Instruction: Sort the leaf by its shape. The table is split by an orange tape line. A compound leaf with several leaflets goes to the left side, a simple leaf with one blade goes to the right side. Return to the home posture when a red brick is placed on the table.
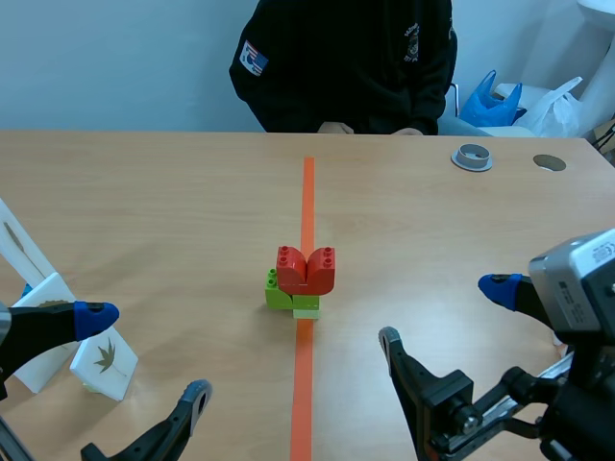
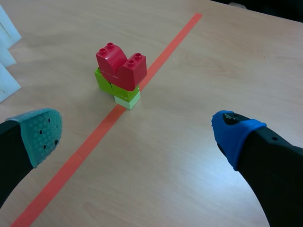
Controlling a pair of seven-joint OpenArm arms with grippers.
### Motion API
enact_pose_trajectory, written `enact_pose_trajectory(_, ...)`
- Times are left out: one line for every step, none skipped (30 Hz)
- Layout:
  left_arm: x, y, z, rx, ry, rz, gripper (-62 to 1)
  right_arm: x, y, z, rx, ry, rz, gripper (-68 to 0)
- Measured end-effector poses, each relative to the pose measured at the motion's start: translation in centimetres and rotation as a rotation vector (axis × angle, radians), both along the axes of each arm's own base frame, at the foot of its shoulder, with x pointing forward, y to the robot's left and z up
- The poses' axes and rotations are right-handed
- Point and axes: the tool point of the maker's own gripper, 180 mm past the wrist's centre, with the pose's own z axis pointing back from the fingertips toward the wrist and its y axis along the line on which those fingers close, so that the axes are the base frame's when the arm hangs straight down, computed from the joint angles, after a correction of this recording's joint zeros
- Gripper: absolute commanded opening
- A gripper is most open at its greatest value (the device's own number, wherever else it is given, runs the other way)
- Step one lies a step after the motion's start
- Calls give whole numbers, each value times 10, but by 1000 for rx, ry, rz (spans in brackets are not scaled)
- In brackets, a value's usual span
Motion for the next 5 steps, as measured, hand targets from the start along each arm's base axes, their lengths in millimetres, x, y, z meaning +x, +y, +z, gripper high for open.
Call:
enact_pose_trajectory(0, 0, 0, 0, 0, 0, 14, 0, 0, 0, 0, 0, 0, 4)
enact_pose_trajectory(0, 0, 0, 0, 0, 0, 14, 0, 0, 0, 0, 0, 0, 4)
enact_pose_trajectory(0, 0, 0, 0, 0, 0, 14, 0, 0, 0, 0, 0, 0, 4)
enact_pose_trajectory(0, 0, 0, 0, 0, 0, 14, 0, 0, 0, 0, 0, 0, 4)
enact_pose_trajectory(0, 0, 0, 0, 0, 0, 14, 0, 0, 0, 0, 0, 0, 4)
